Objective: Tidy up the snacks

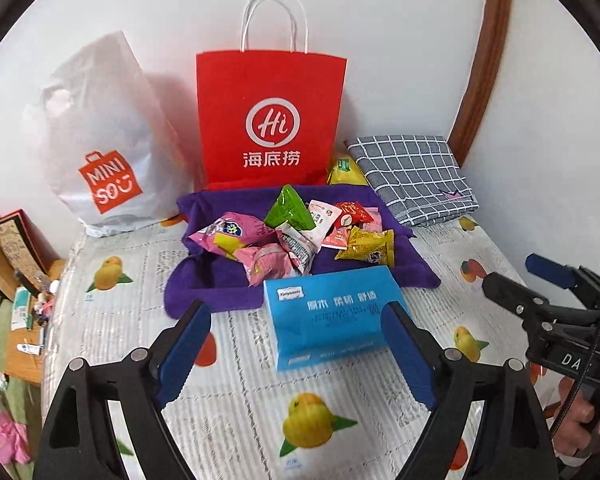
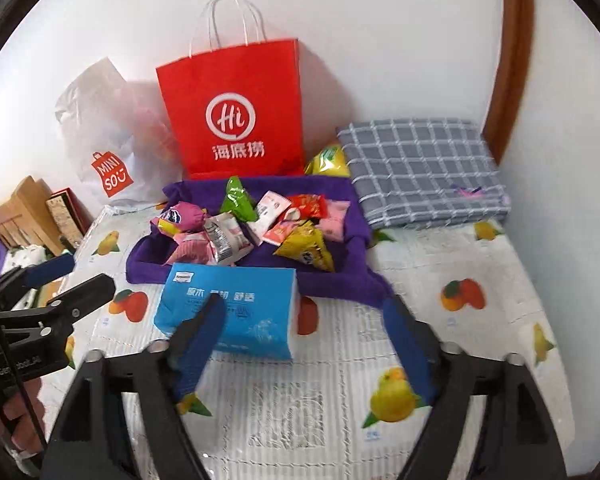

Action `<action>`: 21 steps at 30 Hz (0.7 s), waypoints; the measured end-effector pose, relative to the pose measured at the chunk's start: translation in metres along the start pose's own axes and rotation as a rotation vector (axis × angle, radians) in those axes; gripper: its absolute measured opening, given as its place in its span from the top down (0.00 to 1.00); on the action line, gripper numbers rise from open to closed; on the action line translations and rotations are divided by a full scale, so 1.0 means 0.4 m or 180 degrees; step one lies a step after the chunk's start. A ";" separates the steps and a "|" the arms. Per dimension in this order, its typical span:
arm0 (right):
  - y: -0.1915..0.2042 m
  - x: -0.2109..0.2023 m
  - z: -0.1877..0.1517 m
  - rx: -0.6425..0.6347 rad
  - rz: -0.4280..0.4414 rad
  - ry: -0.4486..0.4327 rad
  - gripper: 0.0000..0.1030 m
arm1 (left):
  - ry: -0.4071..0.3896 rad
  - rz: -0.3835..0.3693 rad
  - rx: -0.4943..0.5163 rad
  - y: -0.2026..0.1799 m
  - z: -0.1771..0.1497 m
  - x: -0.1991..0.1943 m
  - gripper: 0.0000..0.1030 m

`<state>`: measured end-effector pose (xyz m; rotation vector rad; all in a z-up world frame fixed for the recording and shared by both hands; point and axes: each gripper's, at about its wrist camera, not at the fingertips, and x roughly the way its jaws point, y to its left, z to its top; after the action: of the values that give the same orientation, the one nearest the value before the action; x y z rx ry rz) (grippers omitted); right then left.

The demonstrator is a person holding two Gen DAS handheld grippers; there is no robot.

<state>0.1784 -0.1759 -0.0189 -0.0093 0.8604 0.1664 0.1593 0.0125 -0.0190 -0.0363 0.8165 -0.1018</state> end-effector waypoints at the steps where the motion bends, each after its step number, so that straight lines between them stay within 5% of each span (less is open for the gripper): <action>1: 0.002 -0.017 -0.007 -0.0009 -0.0031 -0.0028 0.17 | -0.0030 0.0020 0.0008 0.000 -0.007 -0.015 0.15; 9: -0.005 -0.083 -0.053 0.0120 -0.0102 -0.0086 0.07 | -0.0128 0.0057 -0.0074 0.005 -0.041 -0.082 0.13; 21: -0.012 -0.134 -0.099 0.0200 -0.0106 -0.0112 0.06 | -0.0198 0.0197 -0.0102 -0.003 -0.066 -0.130 0.13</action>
<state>0.1150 -0.1912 -0.0046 0.0381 0.8296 0.1079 0.1046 0.0170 0.0006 -0.0440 0.7565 -0.0289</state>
